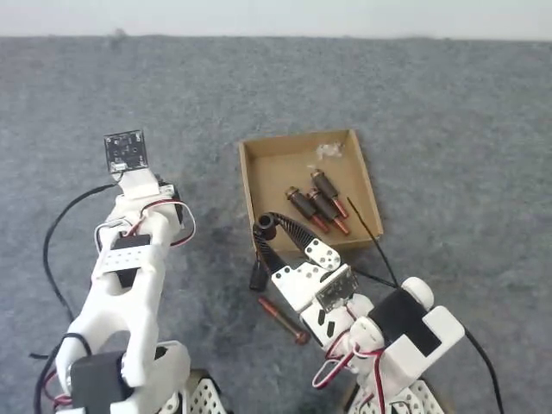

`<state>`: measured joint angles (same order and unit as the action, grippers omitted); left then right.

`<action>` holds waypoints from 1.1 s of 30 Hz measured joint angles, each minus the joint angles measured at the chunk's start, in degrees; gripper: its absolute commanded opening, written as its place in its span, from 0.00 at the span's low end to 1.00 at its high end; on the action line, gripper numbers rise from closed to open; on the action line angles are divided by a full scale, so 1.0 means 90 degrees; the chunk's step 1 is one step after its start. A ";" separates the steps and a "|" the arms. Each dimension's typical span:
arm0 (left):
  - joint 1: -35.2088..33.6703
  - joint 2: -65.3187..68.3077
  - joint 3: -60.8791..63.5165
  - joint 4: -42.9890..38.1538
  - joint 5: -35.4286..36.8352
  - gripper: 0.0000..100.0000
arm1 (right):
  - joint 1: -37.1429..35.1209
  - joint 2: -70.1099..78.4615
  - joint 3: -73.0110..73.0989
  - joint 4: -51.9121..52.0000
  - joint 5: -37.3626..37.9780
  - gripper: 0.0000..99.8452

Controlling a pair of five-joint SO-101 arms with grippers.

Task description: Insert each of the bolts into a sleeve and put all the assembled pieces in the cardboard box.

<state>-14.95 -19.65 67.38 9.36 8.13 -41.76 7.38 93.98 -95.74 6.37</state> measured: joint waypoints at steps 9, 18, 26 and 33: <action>0.0020 0.0000 0.0000 -0.0059 0.0000 0.01 | 0.0000 0.0000 0.0000 0.0244 0.0000 0.00; 0.0459 0.0049 0.0576 -0.2491 0.0000 0.01 | 0.0000 0.0000 0.0000 0.0303 0.0000 0.00; 0.1182 0.0049 0.1172 -0.5421 0.0000 0.01 | 0.0000 0.0000 0.0000 0.0303 0.0000 0.00; 0.1993 -0.0469 0.1602 -0.5607 0.0000 0.01 | 0.0000 0.0000 0.0000 0.0303 0.0000 0.00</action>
<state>2.99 -23.87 81.80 -41.10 8.13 -41.76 7.38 93.98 -93.01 6.37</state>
